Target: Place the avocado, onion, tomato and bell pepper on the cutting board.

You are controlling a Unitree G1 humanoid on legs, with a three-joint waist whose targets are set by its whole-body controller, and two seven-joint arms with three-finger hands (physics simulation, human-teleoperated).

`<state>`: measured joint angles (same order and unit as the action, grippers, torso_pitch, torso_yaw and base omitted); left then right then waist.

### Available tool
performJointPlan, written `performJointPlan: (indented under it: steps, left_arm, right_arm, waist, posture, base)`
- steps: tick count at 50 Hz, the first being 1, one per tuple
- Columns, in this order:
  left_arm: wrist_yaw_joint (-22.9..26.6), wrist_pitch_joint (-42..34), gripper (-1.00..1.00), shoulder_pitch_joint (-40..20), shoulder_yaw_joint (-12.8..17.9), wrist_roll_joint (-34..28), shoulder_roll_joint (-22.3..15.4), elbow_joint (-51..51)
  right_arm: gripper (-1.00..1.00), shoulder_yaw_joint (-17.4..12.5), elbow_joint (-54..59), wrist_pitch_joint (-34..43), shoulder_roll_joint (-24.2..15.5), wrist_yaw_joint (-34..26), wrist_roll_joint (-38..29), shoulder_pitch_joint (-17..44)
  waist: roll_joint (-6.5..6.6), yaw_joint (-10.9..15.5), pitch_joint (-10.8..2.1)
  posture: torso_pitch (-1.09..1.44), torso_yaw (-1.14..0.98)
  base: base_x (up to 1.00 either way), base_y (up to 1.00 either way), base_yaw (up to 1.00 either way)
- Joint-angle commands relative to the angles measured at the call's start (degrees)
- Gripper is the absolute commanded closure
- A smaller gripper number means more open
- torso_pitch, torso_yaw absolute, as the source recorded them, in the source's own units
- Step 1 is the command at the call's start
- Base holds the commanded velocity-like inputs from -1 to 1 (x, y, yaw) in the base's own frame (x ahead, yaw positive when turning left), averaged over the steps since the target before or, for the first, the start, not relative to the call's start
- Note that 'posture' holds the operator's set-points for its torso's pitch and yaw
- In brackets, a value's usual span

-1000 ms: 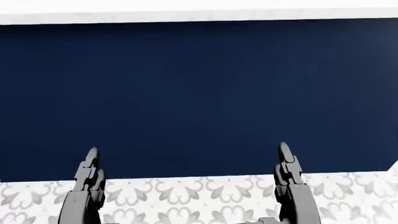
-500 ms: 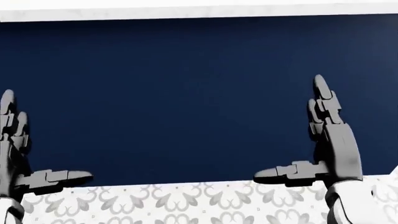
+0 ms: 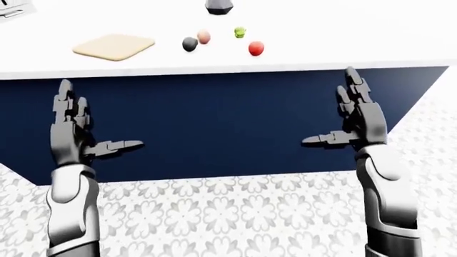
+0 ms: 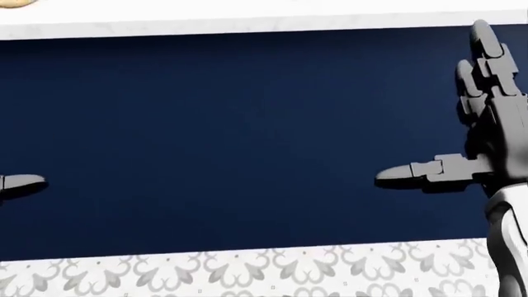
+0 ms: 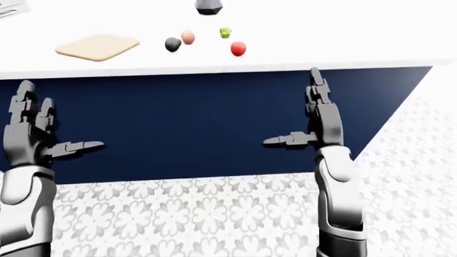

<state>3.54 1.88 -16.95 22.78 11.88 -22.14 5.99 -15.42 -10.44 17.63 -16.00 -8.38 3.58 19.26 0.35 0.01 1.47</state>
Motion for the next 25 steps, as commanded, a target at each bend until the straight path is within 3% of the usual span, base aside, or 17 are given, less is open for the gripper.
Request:
performJointPlan:
  steps: [1, 10, 25]
  left_arm:
    - [0.18, 1.68, -1.0, -1.63, 0.47, 0.17, -1.21, -1.78]
    - [-0.08, -1.34, -1.0, -2.0, 3.42, 2.55, -4.09, -8.62]
    - [0.14, -0.18, -1.0, -2.23, 6.25, 5.97, -6.54, -13.71]
  right_arm:
    - [-1.0, -0.72, -2.65, -0.39, -1.01, 0.09, 0.56, 2.02]
    - [-1.0, -2.66, -6.05, 3.98, -3.71, 0.13, 3.26, 4.76]
    - [-1.0, -5.05, -12.63, 10.84, -8.78, 0.27, 6.81, 8.88]
  waist:
    - [0.1, -0.01, -1.07]
    - [0.1, -0.05, -0.94]
    - [0.0, 0.15, -0.56]
  posture:
    - [0.0, 0.0]
    - [0.0, 0.0]
    - [0.0, 0.0]
  base:
    - [0.0, 0.0, 0.0]
    - [0.0, 0.0, 0.0]
    - [0.0, 0.0, 0.0]
